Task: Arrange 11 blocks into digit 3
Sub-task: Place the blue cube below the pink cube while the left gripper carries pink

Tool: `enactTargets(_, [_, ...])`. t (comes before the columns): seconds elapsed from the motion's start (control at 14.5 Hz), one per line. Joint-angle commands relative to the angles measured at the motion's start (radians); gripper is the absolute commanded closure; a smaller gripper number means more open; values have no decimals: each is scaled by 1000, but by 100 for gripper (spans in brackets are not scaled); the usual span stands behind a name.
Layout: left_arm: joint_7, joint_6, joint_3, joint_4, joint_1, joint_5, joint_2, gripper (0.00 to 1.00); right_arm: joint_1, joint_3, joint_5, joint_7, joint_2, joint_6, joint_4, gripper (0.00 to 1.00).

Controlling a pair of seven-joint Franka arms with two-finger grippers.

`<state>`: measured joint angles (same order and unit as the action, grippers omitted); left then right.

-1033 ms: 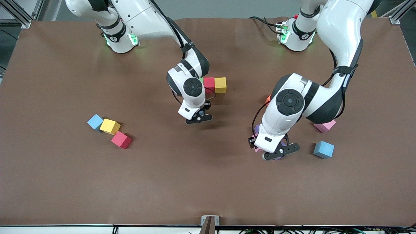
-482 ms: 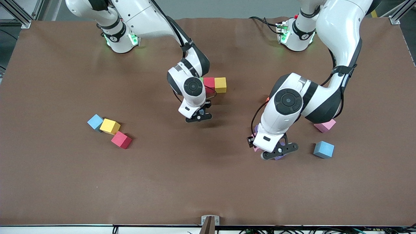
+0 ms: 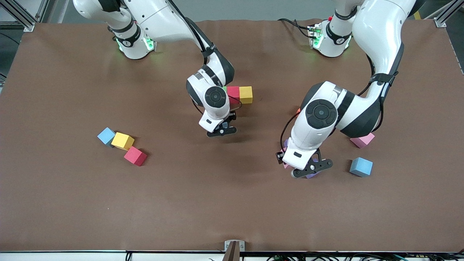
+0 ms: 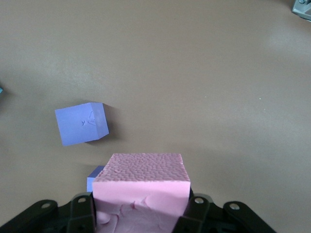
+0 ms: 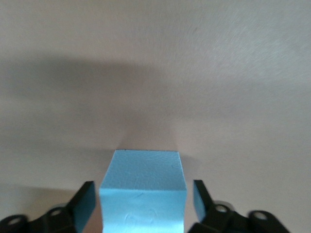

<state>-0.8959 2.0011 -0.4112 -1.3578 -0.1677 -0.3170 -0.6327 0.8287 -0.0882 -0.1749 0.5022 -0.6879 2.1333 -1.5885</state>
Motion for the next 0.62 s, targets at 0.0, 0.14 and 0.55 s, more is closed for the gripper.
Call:
enactTargets(0.0, [-6,-15,5,-17,-7,9,24,100,-77,8,-25,-1,16,-189,154,0])
enactTargets(0.14, [-6,-15,6,-17,-9,6,22,100,-140,10,-23,-11,19,-280,220,0])
enactTargets(0.55, [-79,-8,5,-23,-27,15,-25,100,-365,-4,-9,-377,53,-302,213,0])
